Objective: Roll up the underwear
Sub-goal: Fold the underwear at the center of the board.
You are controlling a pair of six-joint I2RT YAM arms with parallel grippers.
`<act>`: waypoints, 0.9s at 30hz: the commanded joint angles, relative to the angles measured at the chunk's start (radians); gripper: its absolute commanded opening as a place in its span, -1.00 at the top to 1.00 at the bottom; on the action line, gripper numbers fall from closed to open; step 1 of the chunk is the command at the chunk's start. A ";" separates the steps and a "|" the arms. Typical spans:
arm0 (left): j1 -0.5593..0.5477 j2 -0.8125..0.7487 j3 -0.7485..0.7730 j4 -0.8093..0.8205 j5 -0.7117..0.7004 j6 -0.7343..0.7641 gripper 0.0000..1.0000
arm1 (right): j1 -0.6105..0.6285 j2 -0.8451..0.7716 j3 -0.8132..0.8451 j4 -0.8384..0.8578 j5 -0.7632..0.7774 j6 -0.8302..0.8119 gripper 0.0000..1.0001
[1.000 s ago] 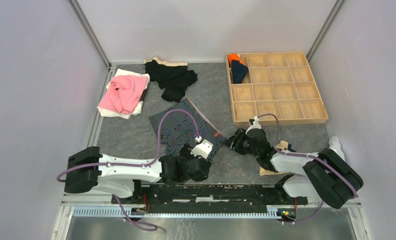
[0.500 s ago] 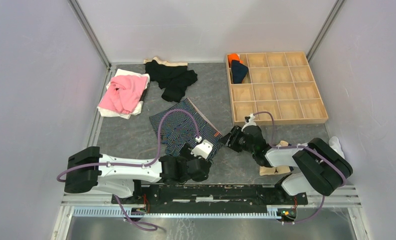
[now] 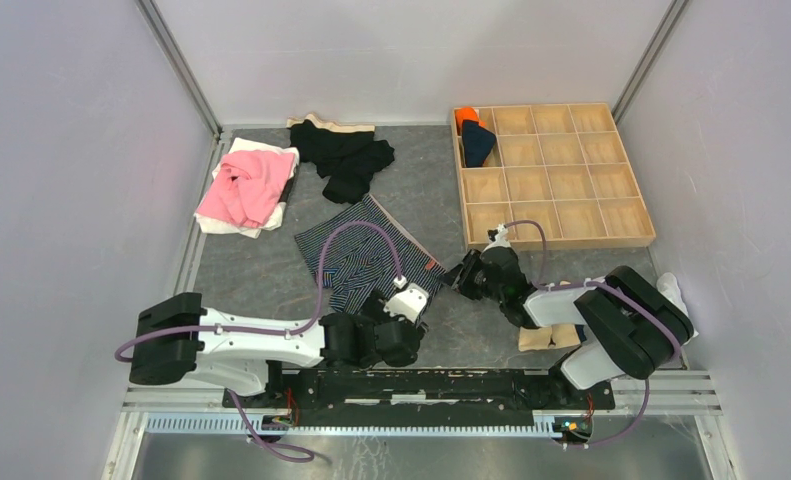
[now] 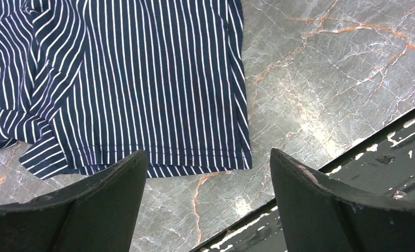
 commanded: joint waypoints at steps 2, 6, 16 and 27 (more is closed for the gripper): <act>-0.022 0.036 0.050 0.032 0.008 0.010 -0.83 | -0.004 0.031 0.008 -0.024 0.026 -0.016 0.57; -0.028 0.087 0.070 0.028 0.024 0.002 -0.80 | -0.005 0.025 -0.001 -0.024 0.024 -0.021 0.76; -0.035 0.186 0.093 0.006 0.048 -0.064 -0.51 | -0.004 0.009 0.006 -0.039 0.017 -0.041 0.85; -0.035 0.271 0.099 0.038 0.027 -0.065 -0.28 | -0.004 -0.014 0.004 -0.054 0.012 -0.053 0.90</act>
